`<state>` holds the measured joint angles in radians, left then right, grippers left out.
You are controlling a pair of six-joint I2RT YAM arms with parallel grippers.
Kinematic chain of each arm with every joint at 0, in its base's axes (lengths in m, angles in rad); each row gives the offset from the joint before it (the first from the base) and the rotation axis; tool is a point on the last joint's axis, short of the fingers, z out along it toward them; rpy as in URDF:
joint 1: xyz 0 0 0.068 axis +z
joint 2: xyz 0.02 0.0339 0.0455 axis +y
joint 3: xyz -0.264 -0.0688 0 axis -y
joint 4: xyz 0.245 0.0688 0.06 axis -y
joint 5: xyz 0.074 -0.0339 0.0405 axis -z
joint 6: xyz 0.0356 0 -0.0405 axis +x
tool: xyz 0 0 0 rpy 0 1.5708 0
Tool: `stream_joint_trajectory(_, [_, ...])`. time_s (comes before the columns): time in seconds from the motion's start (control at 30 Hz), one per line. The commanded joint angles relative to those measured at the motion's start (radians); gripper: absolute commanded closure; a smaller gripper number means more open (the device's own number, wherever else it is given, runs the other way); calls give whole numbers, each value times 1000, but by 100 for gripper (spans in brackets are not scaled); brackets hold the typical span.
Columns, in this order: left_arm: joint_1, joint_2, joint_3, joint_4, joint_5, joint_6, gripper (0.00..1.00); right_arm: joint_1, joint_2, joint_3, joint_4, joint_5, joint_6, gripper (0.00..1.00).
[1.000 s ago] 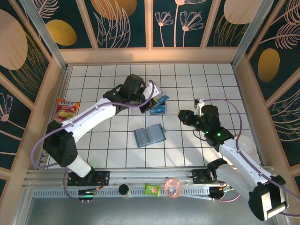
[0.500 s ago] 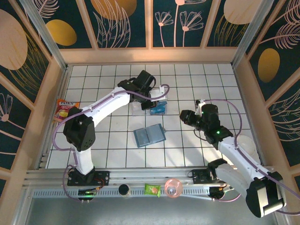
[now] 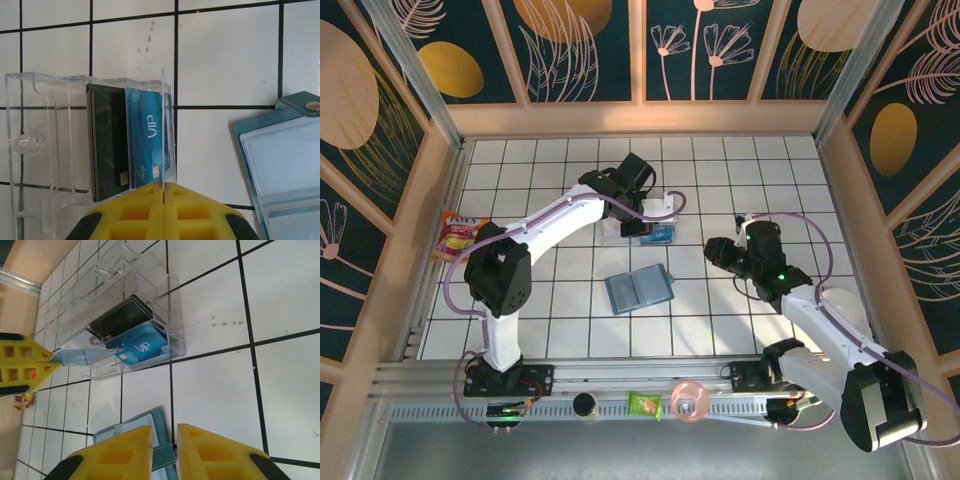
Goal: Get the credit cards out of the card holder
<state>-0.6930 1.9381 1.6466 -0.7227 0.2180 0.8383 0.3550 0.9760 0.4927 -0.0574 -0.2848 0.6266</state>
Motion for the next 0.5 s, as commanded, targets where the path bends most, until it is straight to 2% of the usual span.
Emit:
stream_joint_trajectory(0.0, [1, 27, -7, 25, -8, 27, 100, -8, 14, 24, 15, 6, -13, 80])
stream_joint_trajectory(0.47, [-20, 54, -28, 88, -78, 9, 100, -11, 31, 15, 43, -7, -4, 80])
